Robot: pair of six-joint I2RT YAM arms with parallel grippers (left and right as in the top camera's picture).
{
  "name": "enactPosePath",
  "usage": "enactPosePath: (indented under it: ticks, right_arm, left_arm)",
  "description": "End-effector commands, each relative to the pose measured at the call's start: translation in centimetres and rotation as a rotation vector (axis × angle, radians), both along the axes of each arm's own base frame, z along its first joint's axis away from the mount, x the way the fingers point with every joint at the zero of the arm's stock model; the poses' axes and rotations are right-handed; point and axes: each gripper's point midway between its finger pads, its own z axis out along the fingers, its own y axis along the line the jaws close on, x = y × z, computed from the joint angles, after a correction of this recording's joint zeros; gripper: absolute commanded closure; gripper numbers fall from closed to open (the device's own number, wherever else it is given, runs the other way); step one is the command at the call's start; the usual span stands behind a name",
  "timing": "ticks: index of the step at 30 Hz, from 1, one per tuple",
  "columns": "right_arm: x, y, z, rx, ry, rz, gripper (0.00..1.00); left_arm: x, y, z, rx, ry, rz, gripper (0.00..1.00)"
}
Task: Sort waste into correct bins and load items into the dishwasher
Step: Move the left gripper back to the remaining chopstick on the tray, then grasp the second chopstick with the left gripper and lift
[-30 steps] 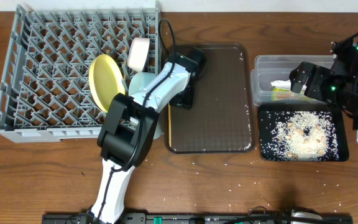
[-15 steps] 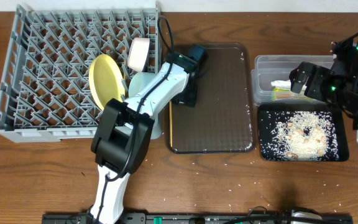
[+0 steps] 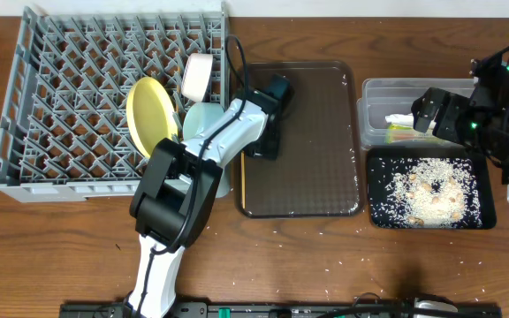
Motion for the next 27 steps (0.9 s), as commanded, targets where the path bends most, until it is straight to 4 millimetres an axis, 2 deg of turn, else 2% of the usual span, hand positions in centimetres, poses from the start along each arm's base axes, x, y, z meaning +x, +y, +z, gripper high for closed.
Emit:
enactPosePath:
  ticks: [1, 9, 18, 21, 27]
  right_arm:
    - [0.0, -0.3, 0.0, -0.007, 0.000, -0.003, 0.01]
    - [0.0, -0.3, 0.0, -0.007, 0.000, -0.003, 0.01]
    - [0.0, -0.3, 0.0, -0.007, 0.000, -0.003, 0.01]
    - [0.0, -0.3, 0.0, -0.008, 0.000, -0.002, 0.01]
    - [0.0, -0.3, 0.0, -0.007, 0.000, -0.003, 0.01]
  left_arm:
    - [-1.1, 0.6, -1.0, 0.006, 0.033, 0.000, 0.35]
    - [-1.7, 0.7, -1.3, 0.008, 0.055, -0.001, 0.36]
    - [-3.6, 0.8, -1.7, -0.006, 0.138, -0.003, 0.36]
    - [-4.2, -0.2, -1.7, -0.062, 0.173, -0.056, 0.36]
    - [-4.4, -0.6, -1.7, -0.071, 0.179, -0.080, 0.39]
